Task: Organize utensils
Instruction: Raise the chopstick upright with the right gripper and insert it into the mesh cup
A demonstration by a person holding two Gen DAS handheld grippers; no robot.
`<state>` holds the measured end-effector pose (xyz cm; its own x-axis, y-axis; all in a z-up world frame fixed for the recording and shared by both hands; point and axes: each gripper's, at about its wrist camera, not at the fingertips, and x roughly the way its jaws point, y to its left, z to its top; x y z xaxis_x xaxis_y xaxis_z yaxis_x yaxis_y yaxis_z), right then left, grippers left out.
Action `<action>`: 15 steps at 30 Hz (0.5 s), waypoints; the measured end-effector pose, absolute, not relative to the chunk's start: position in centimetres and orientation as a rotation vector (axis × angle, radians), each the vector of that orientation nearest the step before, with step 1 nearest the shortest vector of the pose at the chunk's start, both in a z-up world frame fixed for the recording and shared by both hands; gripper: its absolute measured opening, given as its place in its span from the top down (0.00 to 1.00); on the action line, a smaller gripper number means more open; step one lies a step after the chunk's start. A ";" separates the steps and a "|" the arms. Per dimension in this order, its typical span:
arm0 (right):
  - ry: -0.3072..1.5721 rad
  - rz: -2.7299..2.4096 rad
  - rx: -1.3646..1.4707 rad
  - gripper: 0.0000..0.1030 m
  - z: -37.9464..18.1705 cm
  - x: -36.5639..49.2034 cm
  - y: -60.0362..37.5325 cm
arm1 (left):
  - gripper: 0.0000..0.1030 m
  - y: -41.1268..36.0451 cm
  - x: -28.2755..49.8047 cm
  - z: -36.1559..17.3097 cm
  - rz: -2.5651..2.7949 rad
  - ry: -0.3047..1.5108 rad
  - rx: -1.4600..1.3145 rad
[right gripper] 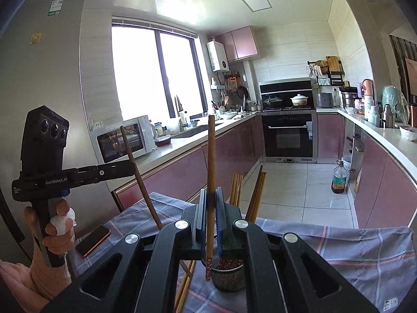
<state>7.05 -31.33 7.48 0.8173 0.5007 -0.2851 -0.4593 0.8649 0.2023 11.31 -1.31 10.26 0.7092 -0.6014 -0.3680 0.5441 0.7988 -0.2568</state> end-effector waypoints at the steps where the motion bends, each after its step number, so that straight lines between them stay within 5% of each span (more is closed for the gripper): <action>1: 0.334 0.511 0.127 0.95 7.6 7.2 -31.4 | 0.94 -1.4 11.4 10.5 -0.638 0.451 -0.132; 15: 0.327 0.467 0.165 0.95 7.2 9.1 -31.9 | 0.94 -3.3 12.9 12.8 -0.630 0.410 -0.122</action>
